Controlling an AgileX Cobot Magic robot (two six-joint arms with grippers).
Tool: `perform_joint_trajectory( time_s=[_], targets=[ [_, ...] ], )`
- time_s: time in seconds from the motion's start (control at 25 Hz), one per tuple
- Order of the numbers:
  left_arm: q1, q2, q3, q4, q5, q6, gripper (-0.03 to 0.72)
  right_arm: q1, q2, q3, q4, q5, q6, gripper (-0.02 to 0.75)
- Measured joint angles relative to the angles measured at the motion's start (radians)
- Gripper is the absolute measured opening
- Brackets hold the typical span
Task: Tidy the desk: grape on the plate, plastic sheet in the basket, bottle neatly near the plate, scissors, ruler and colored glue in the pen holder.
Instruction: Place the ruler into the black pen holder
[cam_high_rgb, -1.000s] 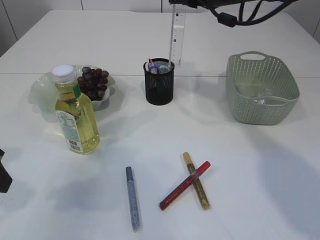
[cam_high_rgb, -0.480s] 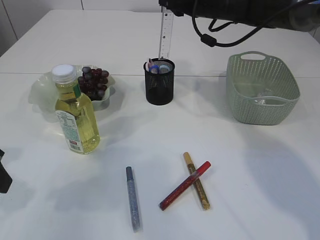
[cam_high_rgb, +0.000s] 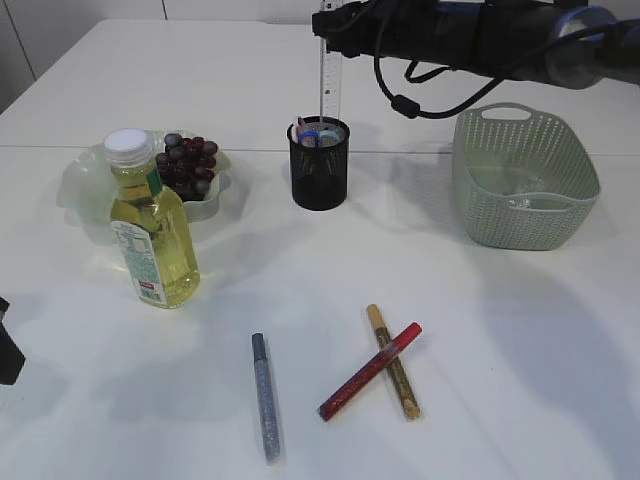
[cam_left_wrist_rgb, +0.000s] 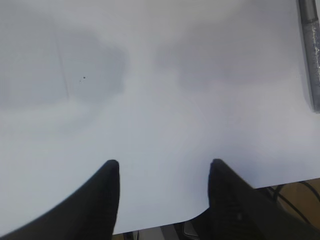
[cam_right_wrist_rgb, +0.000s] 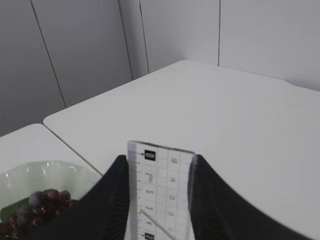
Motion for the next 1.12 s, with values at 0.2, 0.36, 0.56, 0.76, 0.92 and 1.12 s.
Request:
perform_joint_trajectory(
  time_s=[0.2, 0.36, 0.56, 0.76, 0.92, 1.12],
  targets=[
    [0.0, 0.0, 0.0, 0.0, 0.0, 0.0, 0.415, 0.0, 0.031, -0.001, 0.0, 0.0, -0.049, 0.289],
    [0.0, 0.0, 0.0, 0.0, 0.0, 0.0, 0.415, 0.0, 0.05, -0.001, 0.0, 0.002, -0.056, 0.294],
    [0.0, 0.0, 0.0, 0.0, 0.0, 0.0, 0.415, 0.0, 0.051, -0.002, 0.0, 0.013, -0.06, 0.387],
    [0.0, 0.0, 0.0, -0.001, 0.0, 0.0, 0.415, 0.0, 0.051, -0.002, 0.0, 0.013, -0.048, 0.442],
    [0.0, 0.0, 0.0, -0.003, 0.005, 0.0, 0.415, 0.0, 0.031, -0.002, -0.043, -0.064, 0.113, 0.447],
    [0.0, 0.0, 0.0, -0.003, 0.02, 0.0, 0.415, -0.003, -0.058, -0.002, -0.479, -0.064, 0.59, 0.448]
  ],
)
